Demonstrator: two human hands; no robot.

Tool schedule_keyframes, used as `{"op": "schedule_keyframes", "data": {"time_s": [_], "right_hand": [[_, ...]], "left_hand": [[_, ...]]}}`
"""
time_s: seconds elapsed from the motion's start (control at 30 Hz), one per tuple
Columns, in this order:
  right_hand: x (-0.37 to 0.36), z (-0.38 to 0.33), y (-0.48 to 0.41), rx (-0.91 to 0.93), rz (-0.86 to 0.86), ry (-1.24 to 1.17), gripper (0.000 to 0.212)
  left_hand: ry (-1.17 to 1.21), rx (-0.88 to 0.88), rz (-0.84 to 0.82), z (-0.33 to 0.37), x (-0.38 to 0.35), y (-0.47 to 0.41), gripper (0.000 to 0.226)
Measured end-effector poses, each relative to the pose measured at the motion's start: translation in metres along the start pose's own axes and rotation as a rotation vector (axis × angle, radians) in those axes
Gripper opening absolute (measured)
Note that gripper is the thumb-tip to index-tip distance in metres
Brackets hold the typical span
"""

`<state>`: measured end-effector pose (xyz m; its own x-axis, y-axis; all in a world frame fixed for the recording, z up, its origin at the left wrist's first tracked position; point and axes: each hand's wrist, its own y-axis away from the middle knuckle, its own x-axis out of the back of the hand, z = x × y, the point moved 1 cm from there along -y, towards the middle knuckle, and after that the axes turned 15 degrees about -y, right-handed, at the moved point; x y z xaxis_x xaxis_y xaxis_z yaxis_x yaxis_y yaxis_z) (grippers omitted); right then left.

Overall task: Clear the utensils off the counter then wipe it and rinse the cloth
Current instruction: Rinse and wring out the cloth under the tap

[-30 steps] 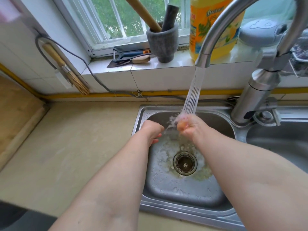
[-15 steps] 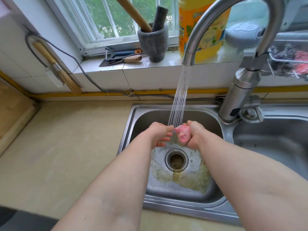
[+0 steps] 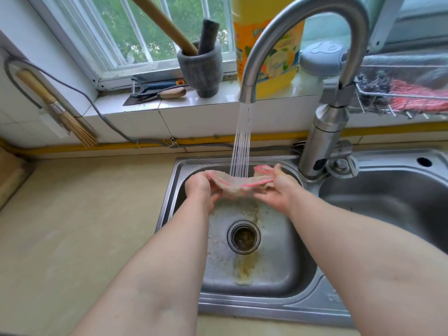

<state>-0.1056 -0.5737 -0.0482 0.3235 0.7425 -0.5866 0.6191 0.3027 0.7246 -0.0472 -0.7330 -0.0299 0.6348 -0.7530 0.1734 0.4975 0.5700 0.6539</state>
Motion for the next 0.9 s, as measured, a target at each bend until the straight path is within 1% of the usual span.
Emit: {"op": "schedule_keyframes", "data": {"time_s": [0.03, 0.07, 0.17, 0.2, 0.23, 0.27, 0.3, 0.33, 0.4, 0.43, 0.47, 0.53, 0.57, 0.63, 0.7, 0.77, 0.83, 0.9], "right_hand": [[0.0, -0.003, -0.004, -0.005, -0.03, -0.09, 0.066], [-0.002, -0.005, -0.006, -0.011, -0.039, -0.142, 0.073], [-0.013, -0.008, -0.008, -0.059, -0.076, -0.211, 0.081], [-0.015, -0.008, -0.009, -0.09, -0.076, -0.219, 0.082], [-0.017, -0.006, -0.01, -0.121, -0.085, -0.229, 0.083], [-0.018, -0.004, -0.011, -0.154, -0.091, -0.234, 0.082], [-0.019, -0.002, -0.014, -0.187, -0.093, -0.24, 0.081], [-0.018, 0.001, -0.017, -0.211, -0.094, -0.228, 0.076], [-0.019, 0.005, -0.018, -0.239, -0.122, -0.178, 0.059], [-0.02, 0.007, -0.016, -0.256, -0.142, -0.156, 0.049], [-0.022, 0.008, -0.014, -0.268, -0.167, -0.136, 0.044], [-0.025, 0.011, -0.011, -0.272, -0.211, -0.095, 0.048], [-0.025, 0.012, -0.011, -0.259, -0.198, -0.064, 0.048], [-0.027, 0.013, -0.012, -0.207, -0.145, -0.023, 0.04], [-0.028, 0.016, -0.015, -0.151, -0.112, 0.004, 0.039], [-0.029, 0.021, -0.019, -0.119, -0.076, 0.013, 0.048], [-0.028, 0.023, -0.021, -0.113, -0.018, 0.073, 0.052], [-0.024, 0.022, -0.02, -0.106, 0.059, 0.167, 0.046]], "left_hand": [[-0.078, 0.009, -0.009, -0.001, 0.001, -0.001, 0.022], [-0.208, 0.021, -0.037, -0.003, 0.002, 0.001, 0.022], [-0.81, 0.062, -0.178, -0.008, 0.001, 0.02, 0.023], [-0.905, 0.08, -0.205, -0.009, 0.0, 0.021, 0.021], [-0.892, 0.106, -0.218, -0.011, -0.001, 0.02, 0.021], [-0.787, 0.13, -0.222, -0.012, -0.001, 0.016, 0.025], [-0.633, 0.148, -0.21, -0.012, -0.001, 0.012, 0.029], [-0.49, 0.158, -0.222, -0.011, -0.003, 0.007, 0.033], [-0.363, 0.164, -0.303, -0.013, -0.009, -0.002, 0.041], [-0.35, 0.159, -0.34, -0.012, -0.012, -0.003, 0.043], [-0.348, 0.146, -0.357, -0.012, -0.014, -0.003, 0.04], [-0.352, 0.114, -0.337, -0.013, -0.017, -0.008, 0.022], [-0.345, 0.097, -0.298, -0.012, -0.018, -0.011, 0.016], [-0.322, 0.046, -0.194, -0.01, -0.016, -0.02, 0.013], [-0.281, -0.013, -0.148, -0.006, -0.011, -0.024, 0.015], [-0.244, -0.048, -0.174, -0.002, -0.008, -0.025, 0.023], [-0.183, -0.046, -0.201, 0.0, -0.006, -0.025, 0.025], [-0.124, -0.022, -0.237, 0.002, -0.006, -0.02, 0.028]]}}
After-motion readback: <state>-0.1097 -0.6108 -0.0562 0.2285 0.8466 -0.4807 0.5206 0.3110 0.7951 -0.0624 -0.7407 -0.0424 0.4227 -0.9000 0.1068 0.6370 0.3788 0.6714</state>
